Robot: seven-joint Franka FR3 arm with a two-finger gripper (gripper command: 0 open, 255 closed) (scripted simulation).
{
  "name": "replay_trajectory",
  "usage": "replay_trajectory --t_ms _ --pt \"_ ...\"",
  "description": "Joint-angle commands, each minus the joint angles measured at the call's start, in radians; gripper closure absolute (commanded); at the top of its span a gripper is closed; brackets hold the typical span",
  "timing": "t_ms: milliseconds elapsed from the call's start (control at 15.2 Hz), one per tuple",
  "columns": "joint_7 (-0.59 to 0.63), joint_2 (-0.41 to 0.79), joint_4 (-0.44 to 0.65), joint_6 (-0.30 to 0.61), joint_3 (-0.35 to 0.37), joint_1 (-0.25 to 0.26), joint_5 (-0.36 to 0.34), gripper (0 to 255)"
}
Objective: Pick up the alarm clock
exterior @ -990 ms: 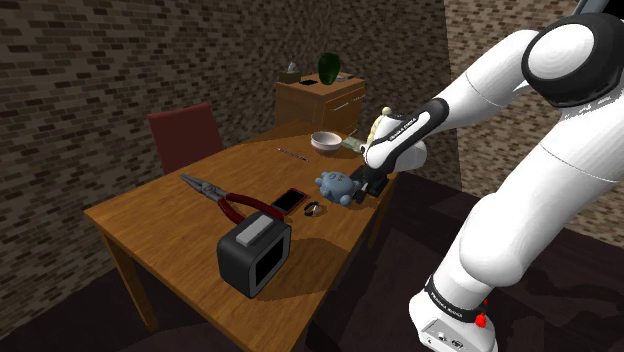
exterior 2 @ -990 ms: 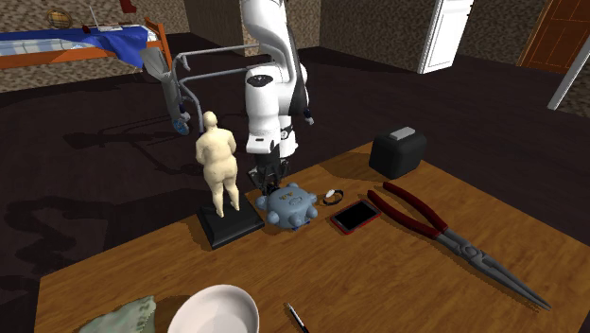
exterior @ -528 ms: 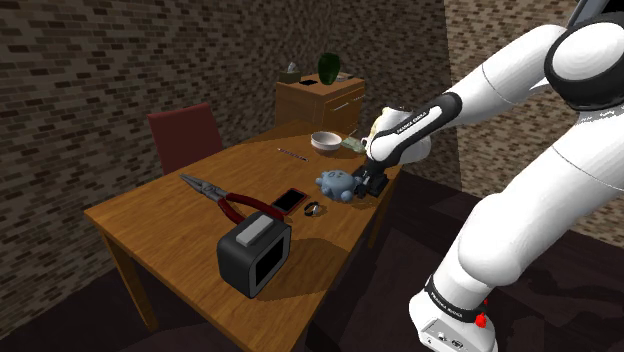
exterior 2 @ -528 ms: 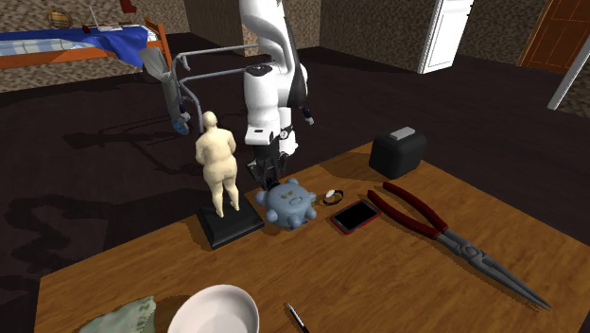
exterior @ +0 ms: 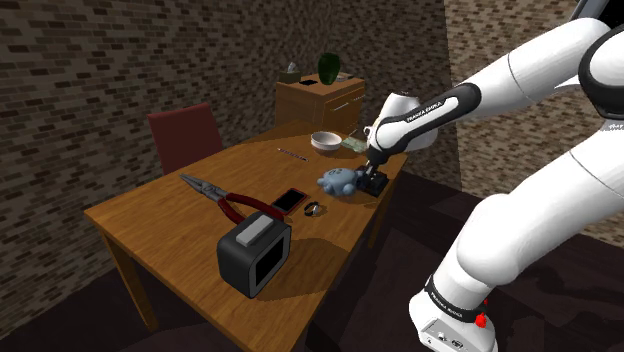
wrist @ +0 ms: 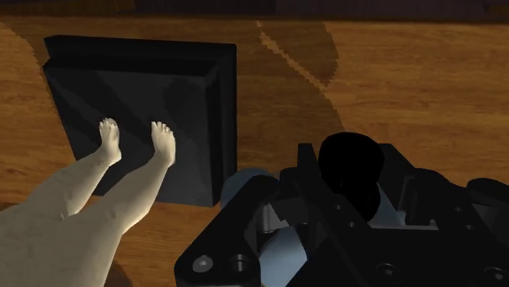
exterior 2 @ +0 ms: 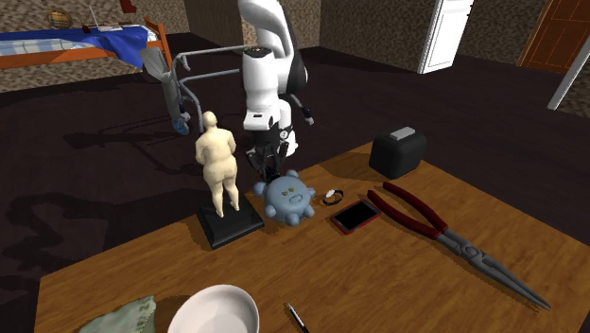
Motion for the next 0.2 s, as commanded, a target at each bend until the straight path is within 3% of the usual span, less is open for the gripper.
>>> replay_trajectory --t_ms 0,132 --pt "0.005 -0.025 0.013 -0.037 0.007 -0.005 -0.005 255" --pt "0.006 -0.027 0.014 -0.039 0.008 -0.005 -0.005 255"
